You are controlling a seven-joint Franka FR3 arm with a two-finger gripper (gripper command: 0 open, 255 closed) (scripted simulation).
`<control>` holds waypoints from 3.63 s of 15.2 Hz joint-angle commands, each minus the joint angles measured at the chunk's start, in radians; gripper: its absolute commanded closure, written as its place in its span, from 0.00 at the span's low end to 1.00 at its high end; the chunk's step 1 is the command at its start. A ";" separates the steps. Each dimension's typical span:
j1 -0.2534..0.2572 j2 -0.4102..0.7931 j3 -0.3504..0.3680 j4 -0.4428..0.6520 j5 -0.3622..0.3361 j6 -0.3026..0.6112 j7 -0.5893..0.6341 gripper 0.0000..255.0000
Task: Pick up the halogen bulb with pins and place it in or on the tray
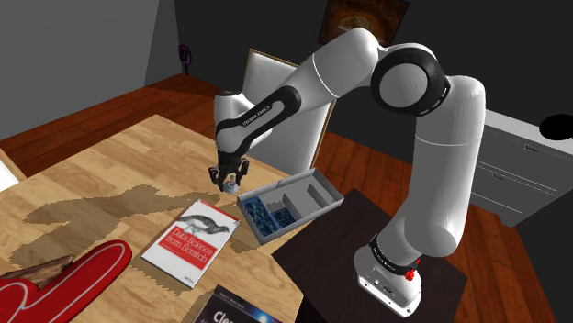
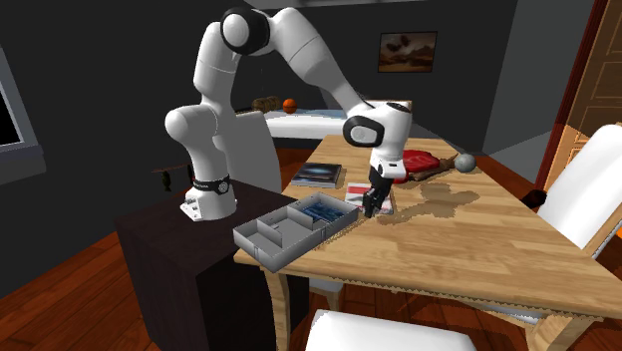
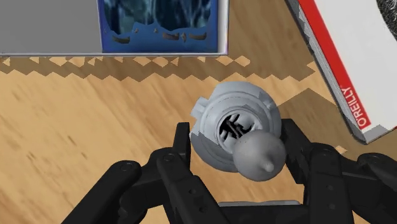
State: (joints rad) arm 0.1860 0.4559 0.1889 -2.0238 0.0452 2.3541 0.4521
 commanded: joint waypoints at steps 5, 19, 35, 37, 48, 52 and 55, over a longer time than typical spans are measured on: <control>-0.005 -0.060 0.006 0.002 0.009 -0.062 0.001 1.00; -0.031 -0.225 0.011 -0.063 0.039 -0.161 -0.028 1.00; -0.151 -0.691 -0.096 -0.693 0.101 -0.019 -0.313 1.00; -0.150 -0.663 -0.095 -0.700 0.104 0.016 -0.316 1.00; -0.148 -0.554 -0.093 -0.717 0.112 0.141 -0.327 1.00; -0.148 -0.554 -0.093 -0.717 0.112 0.141 -0.327 1.00; -0.148 -0.554 -0.093 -0.717 0.112 0.141 -0.327 0.00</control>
State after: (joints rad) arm 0.0380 -0.0981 0.0962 -2.7403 0.1576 2.4952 0.1250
